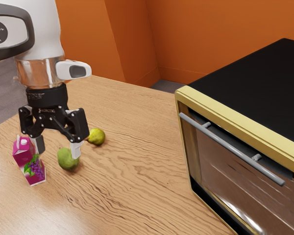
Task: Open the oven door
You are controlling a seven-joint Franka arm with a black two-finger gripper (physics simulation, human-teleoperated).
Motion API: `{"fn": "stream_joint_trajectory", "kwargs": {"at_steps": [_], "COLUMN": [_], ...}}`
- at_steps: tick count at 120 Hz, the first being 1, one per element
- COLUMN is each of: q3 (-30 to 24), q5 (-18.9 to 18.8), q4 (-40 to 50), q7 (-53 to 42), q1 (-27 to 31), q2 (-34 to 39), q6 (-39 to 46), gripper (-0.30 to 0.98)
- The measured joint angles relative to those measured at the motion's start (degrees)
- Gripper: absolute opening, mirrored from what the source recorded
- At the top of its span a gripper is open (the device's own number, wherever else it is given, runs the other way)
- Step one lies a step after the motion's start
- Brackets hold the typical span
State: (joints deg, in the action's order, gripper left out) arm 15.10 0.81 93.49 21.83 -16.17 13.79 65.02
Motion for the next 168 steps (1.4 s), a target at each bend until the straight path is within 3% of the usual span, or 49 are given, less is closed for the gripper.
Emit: {"fn": "stream_joint_trajectory", "kwargs": {"at_steps": [26, 33, 47, 61, 79, 92, 108, 137, 168], "q3": [-0.4, 0.1, -1.4, -7.9, -11.6, -12.1, -14.0, -17.3, -20.1], "q5": [0.2, 0.5, 5.1, 13.4, 18.0, 17.7, 17.4, 17.5, 17.6], "q4": [-2.1, -1.7, 24.2, 38.1, 40.9, 41.0, 40.6, 38.3, 35.6], "q7": [5.9, 7.2, 9.4, 14.5, 23.9, 29.6, 35.2, 42.7, 47.9], "q1": [-1.5, -1.5, 9.6, 12.5, 8.4, 3.4, 1.7, 1.1, 0.9], "q2": [2.0, 6.0, 32.6, 39.0, 37.8, 31.7, 28.1, 22.9, 19.0], "q6": [4.8, 4.5, 13.9, 29.6, 45.8, 55.4, 64.5, 73.1, 76.8], "gripper": [0.69, 0.69, 0.68, 0.68, 0.68, 0.68, 0.68, 0.68, 0.68]}}
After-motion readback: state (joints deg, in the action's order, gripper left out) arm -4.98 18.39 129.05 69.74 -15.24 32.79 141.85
